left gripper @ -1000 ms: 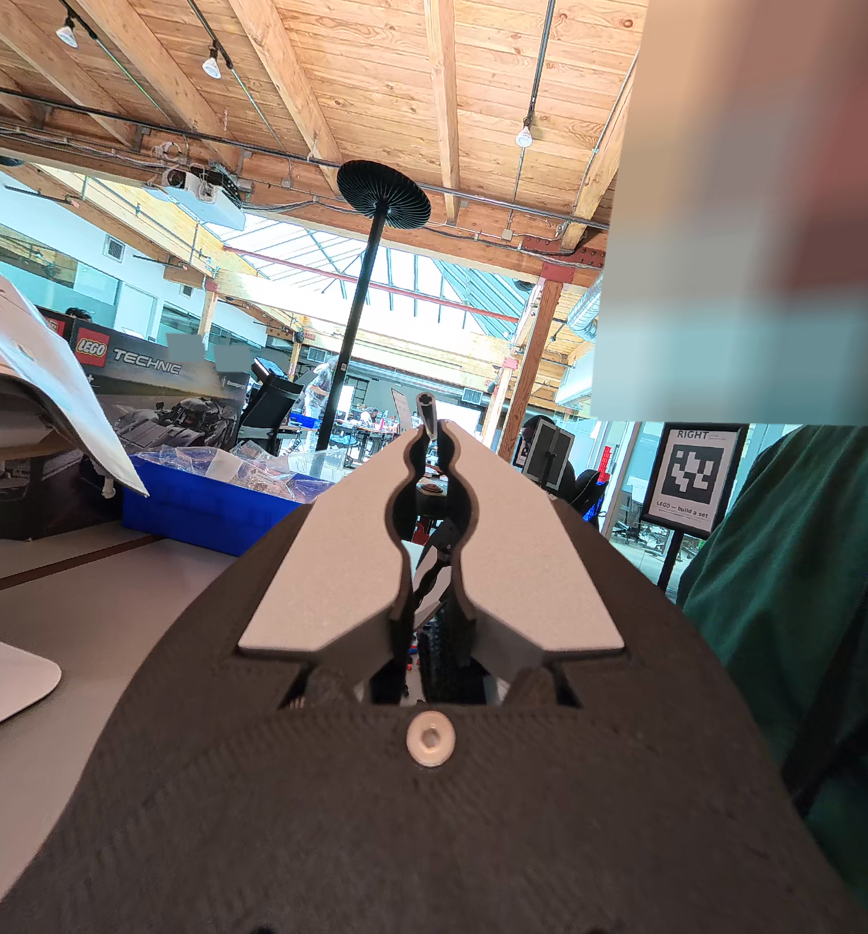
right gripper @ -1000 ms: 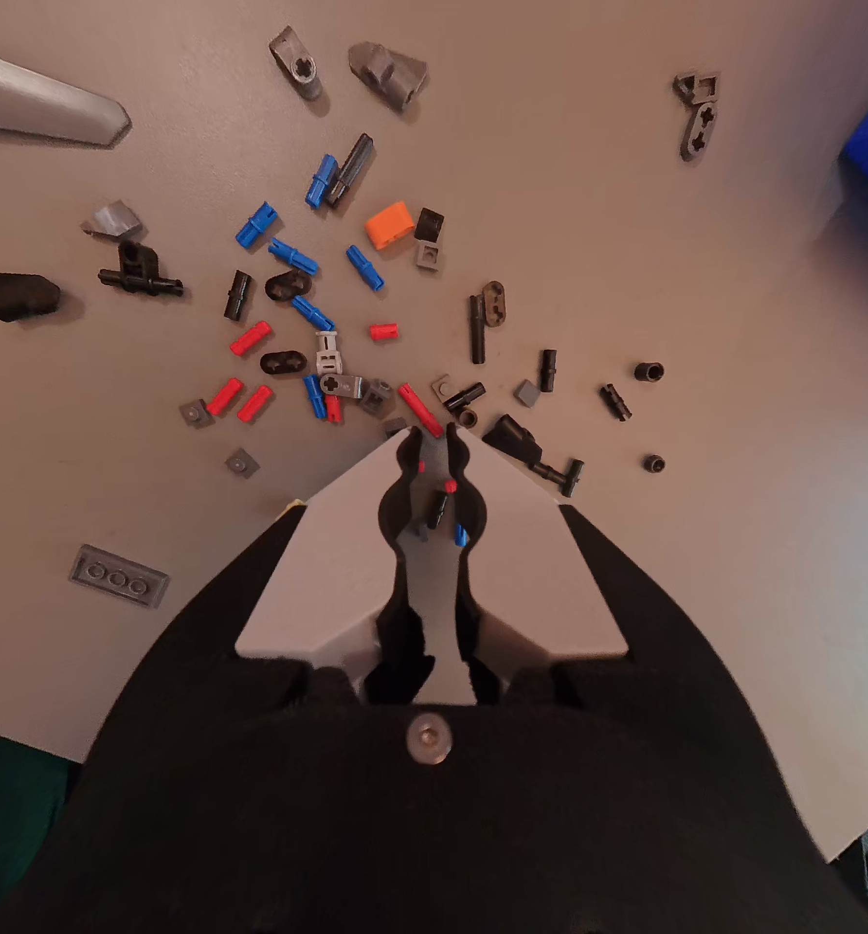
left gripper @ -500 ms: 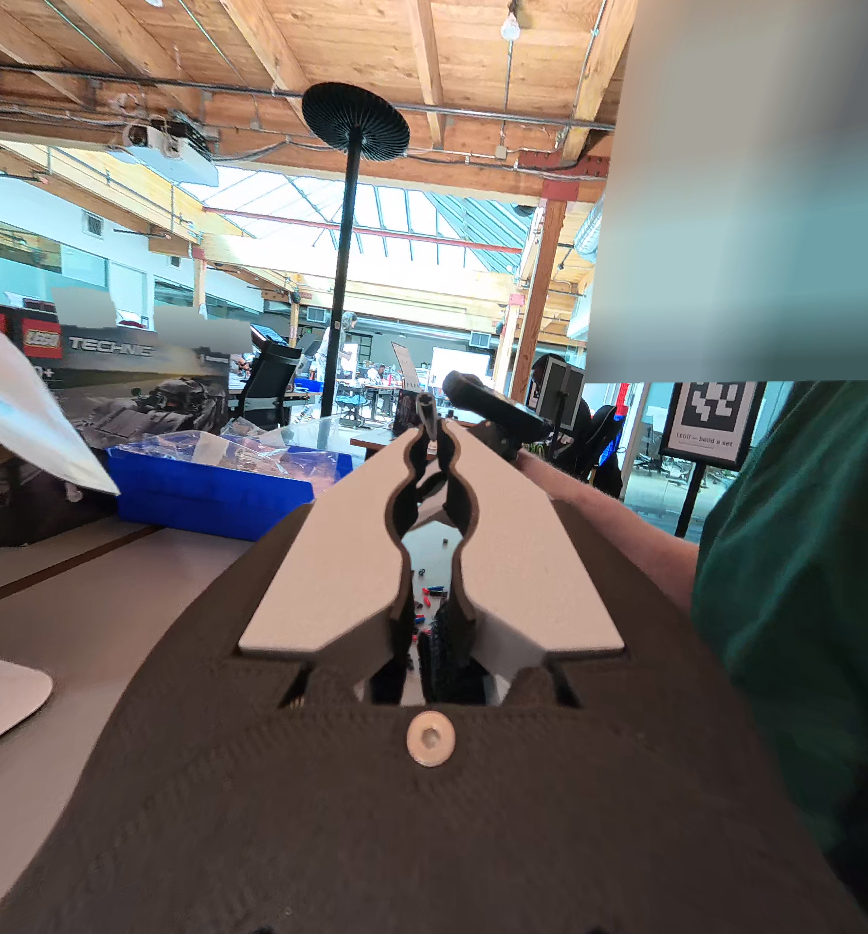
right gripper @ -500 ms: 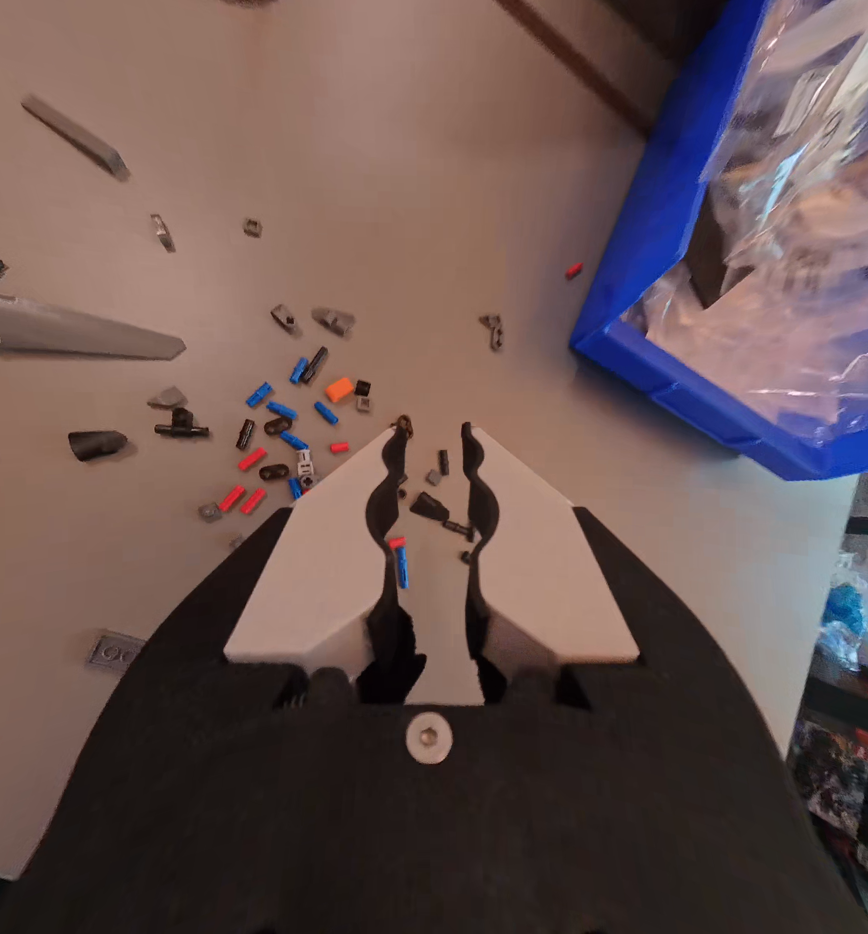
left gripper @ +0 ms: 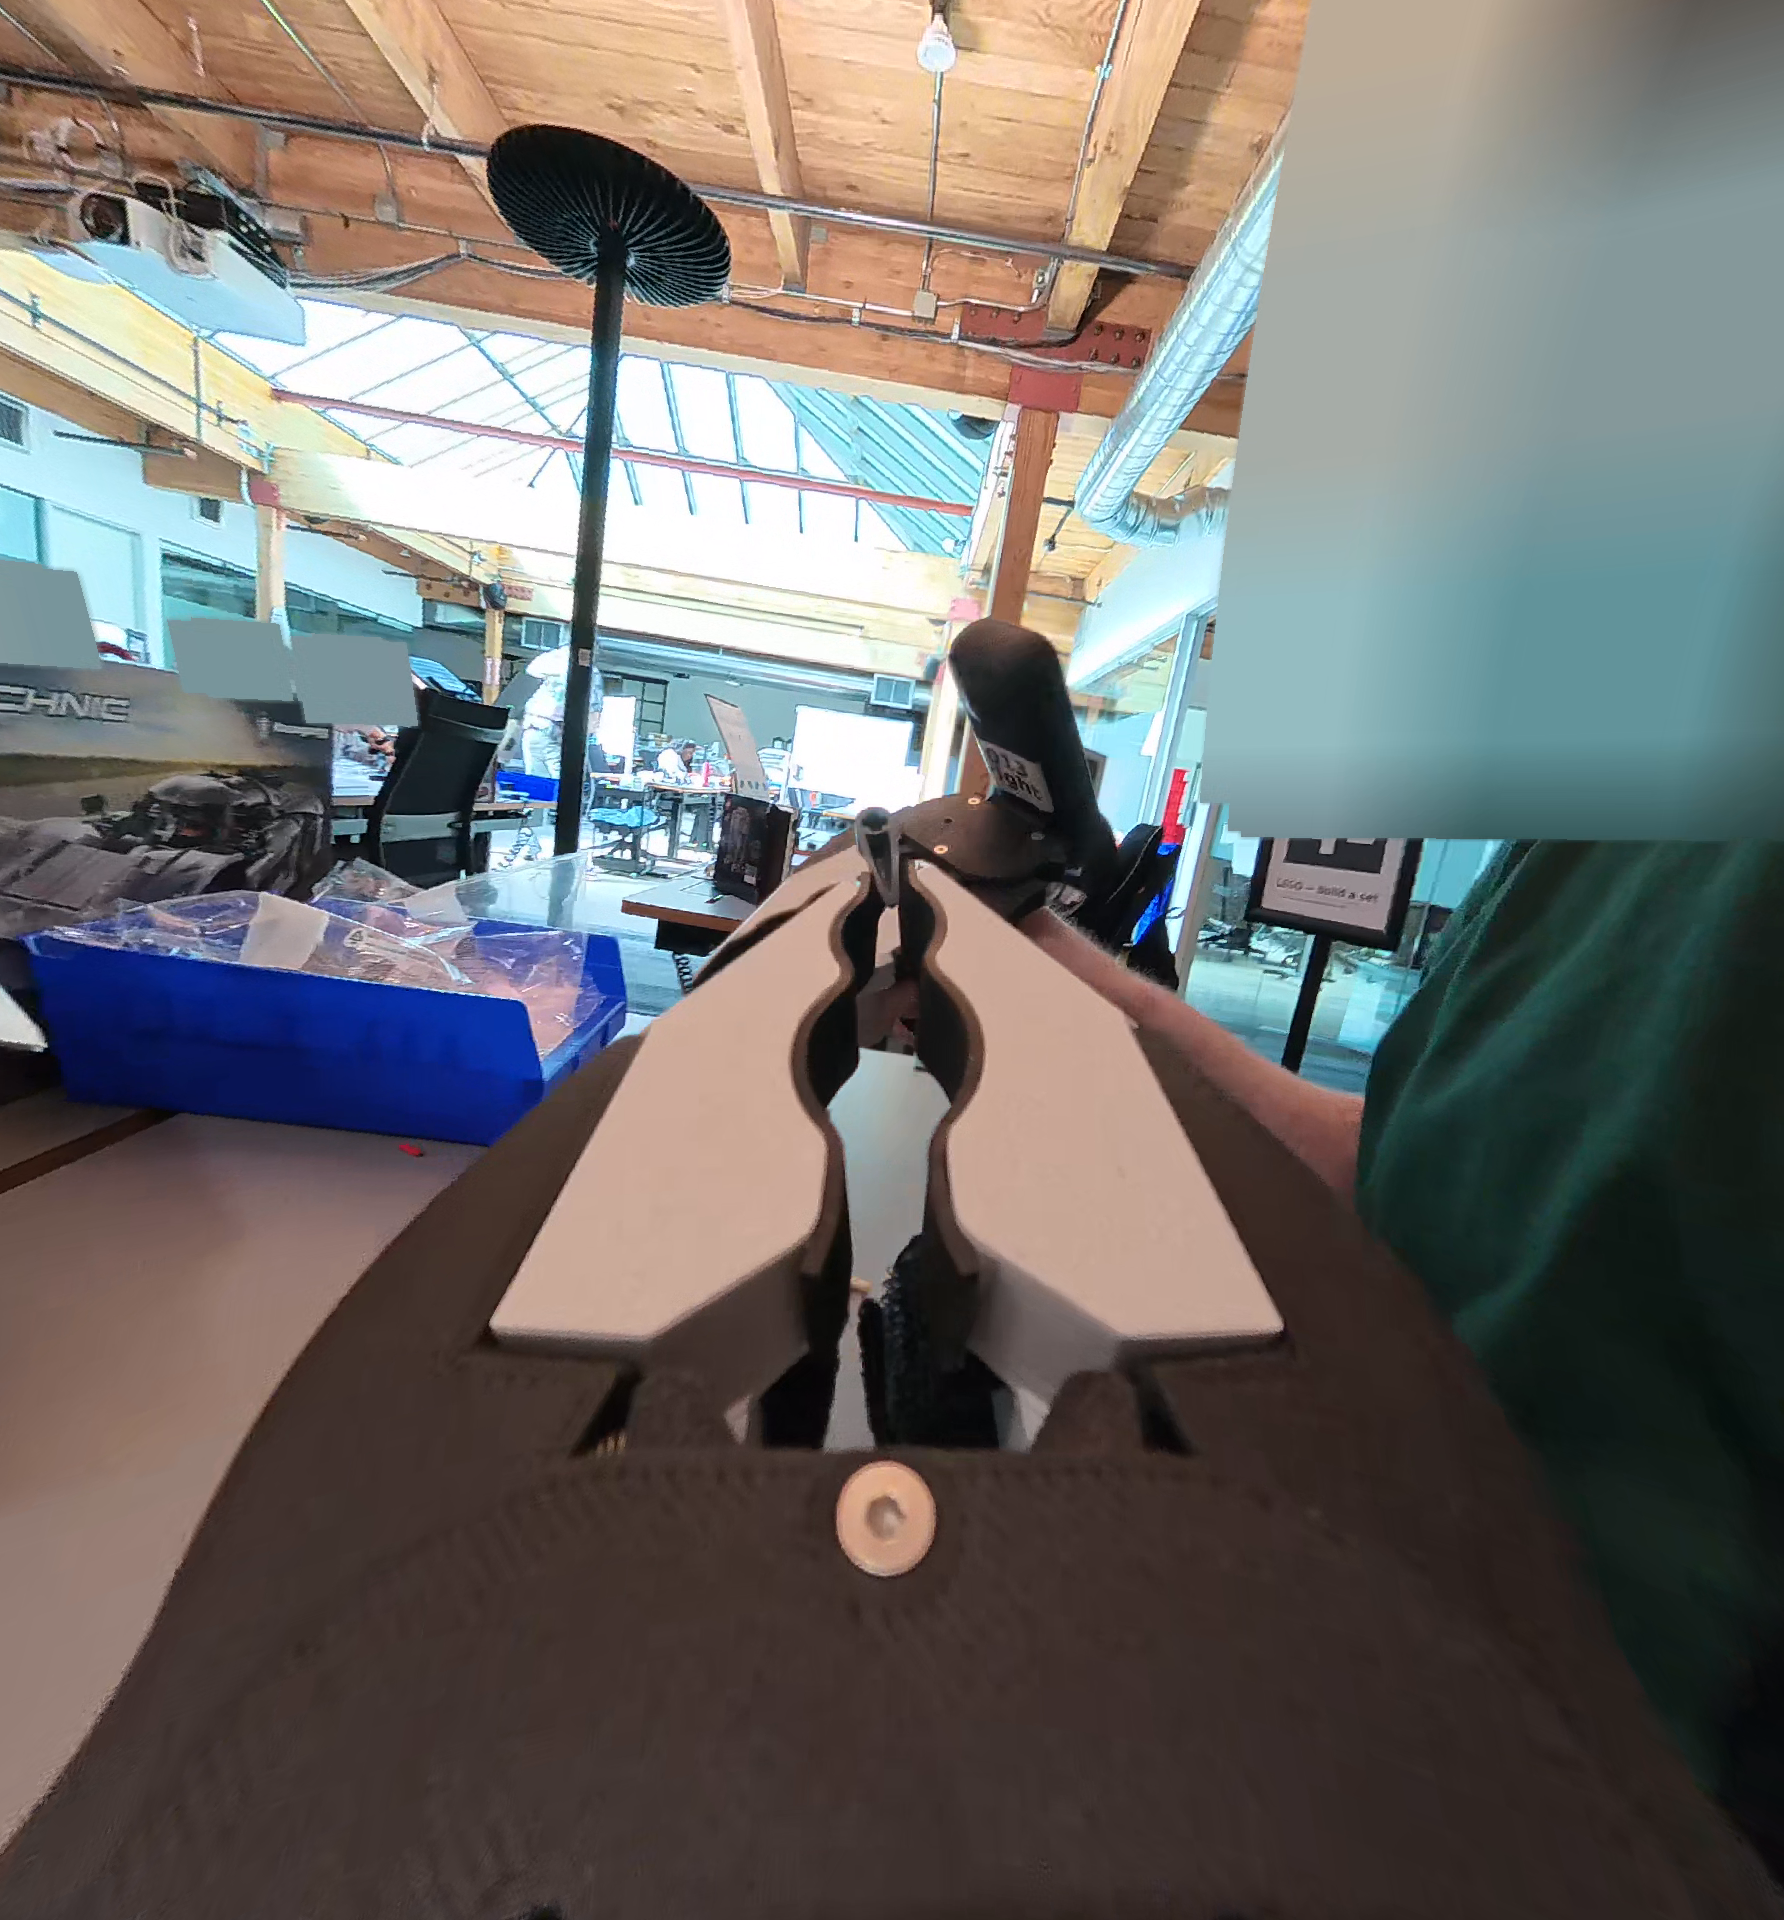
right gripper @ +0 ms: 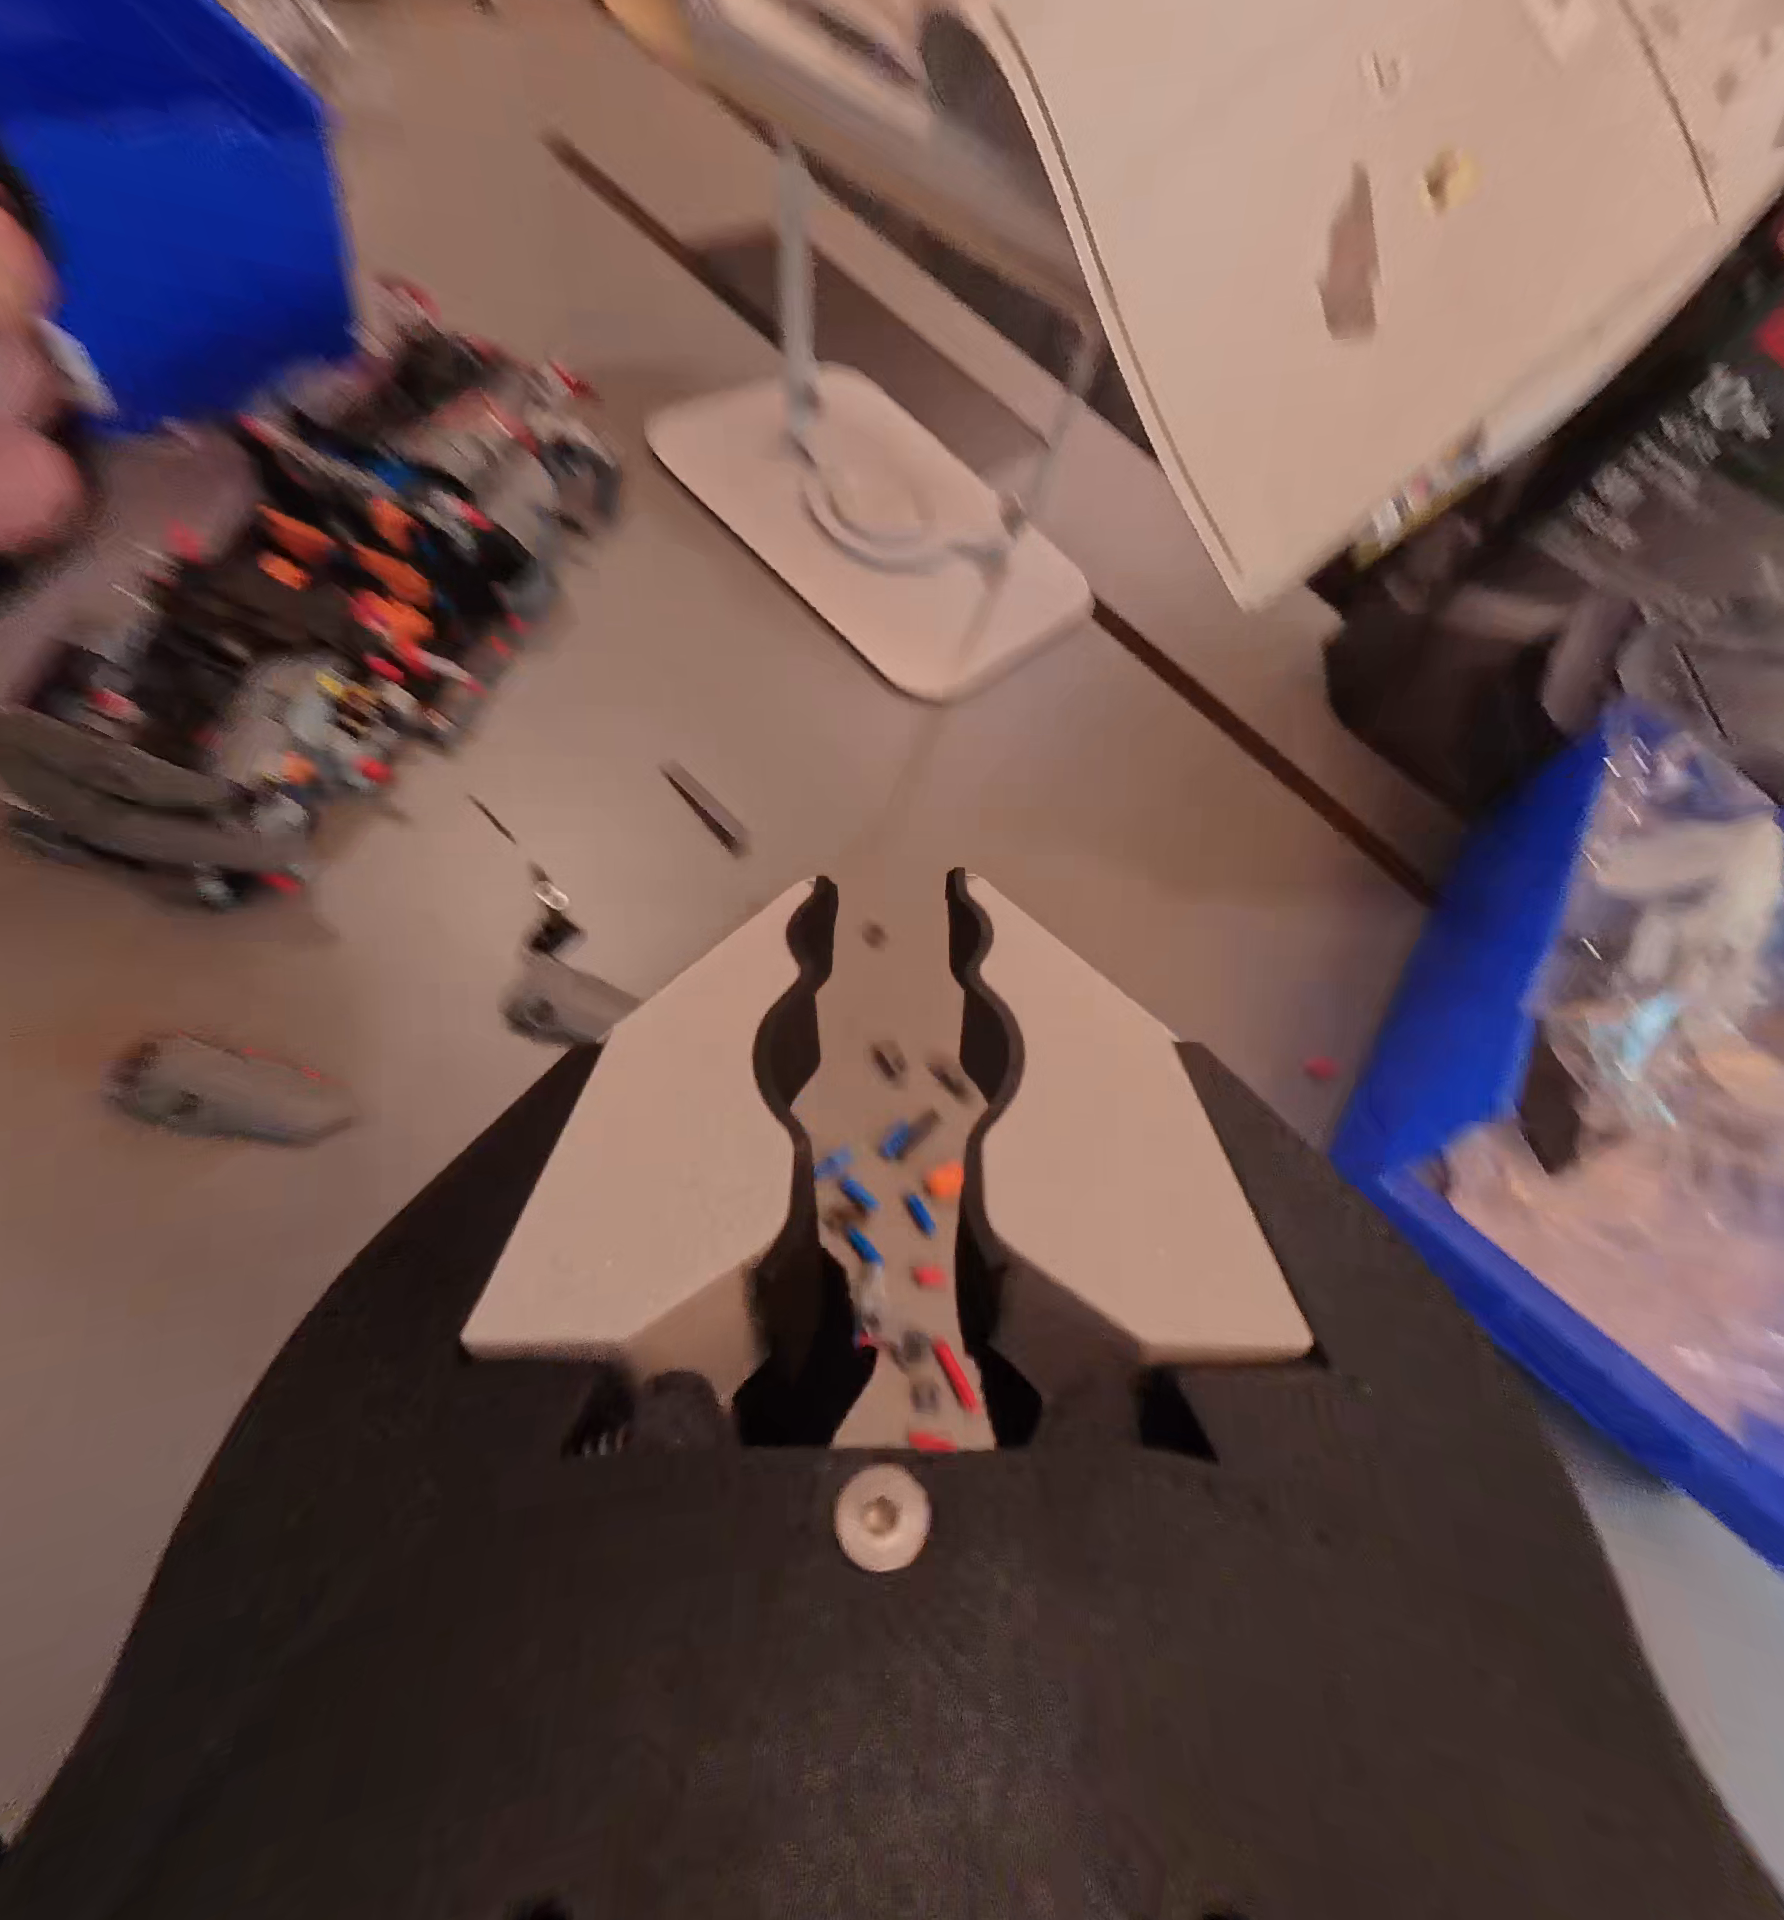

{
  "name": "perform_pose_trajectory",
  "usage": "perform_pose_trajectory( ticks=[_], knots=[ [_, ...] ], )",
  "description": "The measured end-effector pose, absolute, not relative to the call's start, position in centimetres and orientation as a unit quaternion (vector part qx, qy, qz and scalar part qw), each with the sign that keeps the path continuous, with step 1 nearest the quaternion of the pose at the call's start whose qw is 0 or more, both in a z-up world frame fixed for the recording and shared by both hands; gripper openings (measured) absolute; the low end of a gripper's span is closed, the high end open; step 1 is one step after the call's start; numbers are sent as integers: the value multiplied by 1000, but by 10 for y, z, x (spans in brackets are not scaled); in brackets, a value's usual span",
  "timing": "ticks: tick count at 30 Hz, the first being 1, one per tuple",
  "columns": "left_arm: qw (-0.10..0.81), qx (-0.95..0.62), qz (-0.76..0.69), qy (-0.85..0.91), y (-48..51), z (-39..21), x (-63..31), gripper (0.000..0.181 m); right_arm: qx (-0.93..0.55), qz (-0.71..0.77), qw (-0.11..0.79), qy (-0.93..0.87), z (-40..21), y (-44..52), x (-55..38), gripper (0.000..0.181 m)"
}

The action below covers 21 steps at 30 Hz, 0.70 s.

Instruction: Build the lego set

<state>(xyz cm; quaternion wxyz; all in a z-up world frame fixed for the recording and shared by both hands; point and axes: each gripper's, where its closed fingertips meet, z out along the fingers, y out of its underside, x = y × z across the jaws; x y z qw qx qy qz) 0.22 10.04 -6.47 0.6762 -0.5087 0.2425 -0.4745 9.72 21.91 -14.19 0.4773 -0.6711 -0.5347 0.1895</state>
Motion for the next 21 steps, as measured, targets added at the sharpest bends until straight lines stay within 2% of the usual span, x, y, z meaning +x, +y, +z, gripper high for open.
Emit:
perform_pose_trajectory(
  ticks=[7, 21],
  knots=[
    [667, -514, -484, 239, 106, -71, 4, 1, -617, 290, 474, -557, -126, 189, 62, 20],
    [656, -521, -488, 244, 110, -76, 10, 1, -633, 275, 468, -552, -135, 198, 78, 18]
  ],
)
